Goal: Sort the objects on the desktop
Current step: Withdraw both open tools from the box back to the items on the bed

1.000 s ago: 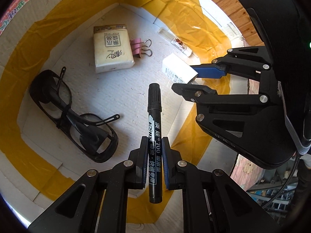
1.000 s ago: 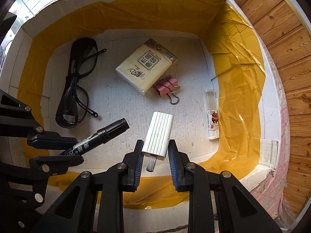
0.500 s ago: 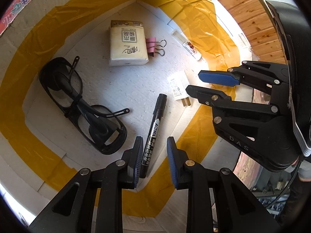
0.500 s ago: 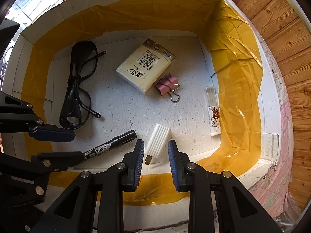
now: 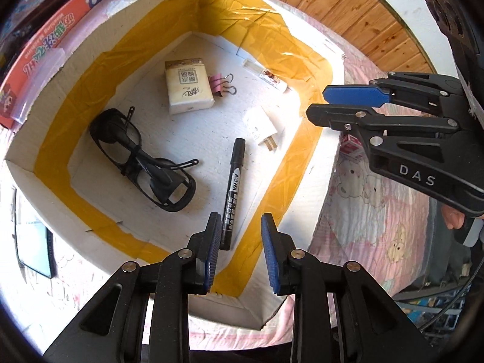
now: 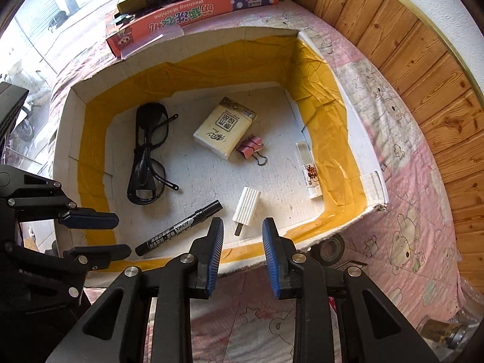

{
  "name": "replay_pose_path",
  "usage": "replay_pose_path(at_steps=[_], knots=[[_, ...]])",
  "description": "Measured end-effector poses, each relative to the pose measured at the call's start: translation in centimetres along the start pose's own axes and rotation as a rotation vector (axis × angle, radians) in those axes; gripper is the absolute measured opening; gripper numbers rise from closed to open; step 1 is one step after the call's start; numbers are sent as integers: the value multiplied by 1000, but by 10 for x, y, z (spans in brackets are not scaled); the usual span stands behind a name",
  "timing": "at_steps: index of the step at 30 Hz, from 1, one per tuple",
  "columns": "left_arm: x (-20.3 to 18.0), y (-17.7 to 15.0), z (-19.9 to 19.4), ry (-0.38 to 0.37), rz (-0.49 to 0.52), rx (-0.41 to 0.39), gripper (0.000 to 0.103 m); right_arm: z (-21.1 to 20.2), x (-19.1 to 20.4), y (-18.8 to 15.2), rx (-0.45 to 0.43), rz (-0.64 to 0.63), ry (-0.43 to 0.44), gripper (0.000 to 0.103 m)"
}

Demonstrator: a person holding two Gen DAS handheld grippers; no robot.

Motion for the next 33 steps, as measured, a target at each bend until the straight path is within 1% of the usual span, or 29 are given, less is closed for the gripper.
replay_pose_path(at_steps=[2,3,4,10,15,17,19,20,22,26,29,33], knots=[[-2,-4,-7,11,15,-25,28,-13,0,-2,-47,26,2,30],[-3,-7,-11,14,21,-38,28,-21,-1,-4,-73,40,3,35],[-4,-9,-15,20,27,-52,28,-23,-2,-5,-99,53,0,36],[-14,-26,-37,60,99,-145,29,-63,4,-26,-278,124,-34,38],[-28,-42,-53,103,187,-261,29,-94,14,-54,-426,180,-82,40],[-34,-50,-59,105,218,-306,30,-106,21,-68,-488,194,-115,40],[-42,-57,-61,92,245,-332,33,-117,25,-84,-551,219,-143,40],[-47,-61,-61,84,255,-339,33,-121,28,-93,-585,238,-152,41],[-57,-70,-58,65,279,-343,35,-129,31,-114,-643,287,-175,47],[-84,-89,-50,16,347,-337,37,-134,36,-160,-721,397,-200,48],[-104,-100,-40,-16,384,-316,39,-129,39,-196,-738,477,-227,49],[-128,-101,-19,-40,402,-273,40,-110,35,-243,-714,599,-248,50]])
Point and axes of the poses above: each gripper's, at about its wrist camera, not at the fingertips, and z roughly the way its jaws point, x to its left, y to its top, the point moved 5 cm from there along z, roughly the way its jaws point, and after that the axes turned 10 degrees about -z, right-handed, at the moved point
